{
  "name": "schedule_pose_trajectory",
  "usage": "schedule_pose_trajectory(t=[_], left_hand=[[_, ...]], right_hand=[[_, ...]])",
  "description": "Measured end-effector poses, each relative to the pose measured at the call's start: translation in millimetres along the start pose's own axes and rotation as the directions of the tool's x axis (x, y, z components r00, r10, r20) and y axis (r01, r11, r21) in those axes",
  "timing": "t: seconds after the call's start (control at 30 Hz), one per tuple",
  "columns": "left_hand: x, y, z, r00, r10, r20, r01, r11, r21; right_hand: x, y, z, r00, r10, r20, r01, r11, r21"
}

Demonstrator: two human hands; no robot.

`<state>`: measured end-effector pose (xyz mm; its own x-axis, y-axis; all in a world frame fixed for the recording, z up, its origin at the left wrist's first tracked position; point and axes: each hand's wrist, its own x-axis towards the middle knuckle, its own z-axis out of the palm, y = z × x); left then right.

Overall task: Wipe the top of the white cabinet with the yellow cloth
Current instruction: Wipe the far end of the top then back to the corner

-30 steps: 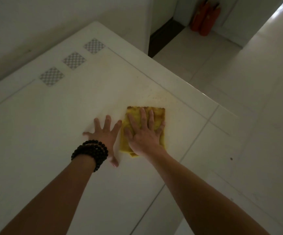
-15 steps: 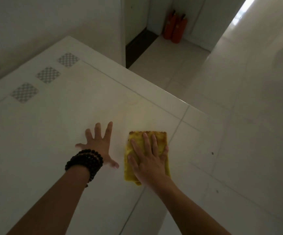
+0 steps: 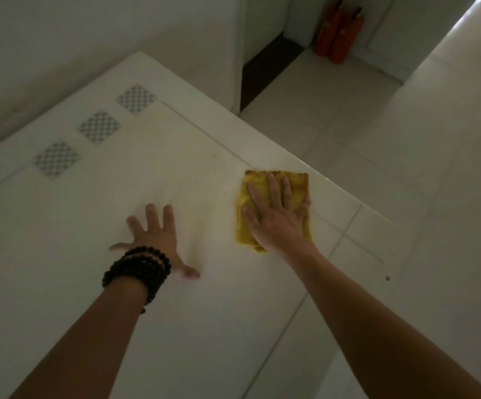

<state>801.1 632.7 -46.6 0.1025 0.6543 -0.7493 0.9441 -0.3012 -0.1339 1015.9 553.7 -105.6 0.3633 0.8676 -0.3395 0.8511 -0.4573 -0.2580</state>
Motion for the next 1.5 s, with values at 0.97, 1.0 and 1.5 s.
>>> schedule_pose_trajectory(t=[0.97, 1.0, 1.5], left_hand=[[56, -33, -38, 0.99, 0.073, -0.119, -0.075, 0.997, -0.011], [57, -33, -39, 0.99, 0.073, -0.12, -0.075, 0.997, -0.009], [58, -34, -38, 0.988, 0.061, -0.145, -0.062, 0.998, -0.003]], right_hand=[[126, -110, -16, 0.957, -0.263, 0.12, 0.276, 0.955, -0.11], [124, -110, -16, 0.956, -0.27, 0.114, 0.283, 0.953, -0.112], [99, -137, 2, 0.968, -0.233, 0.095, 0.24, 0.968, -0.077]])
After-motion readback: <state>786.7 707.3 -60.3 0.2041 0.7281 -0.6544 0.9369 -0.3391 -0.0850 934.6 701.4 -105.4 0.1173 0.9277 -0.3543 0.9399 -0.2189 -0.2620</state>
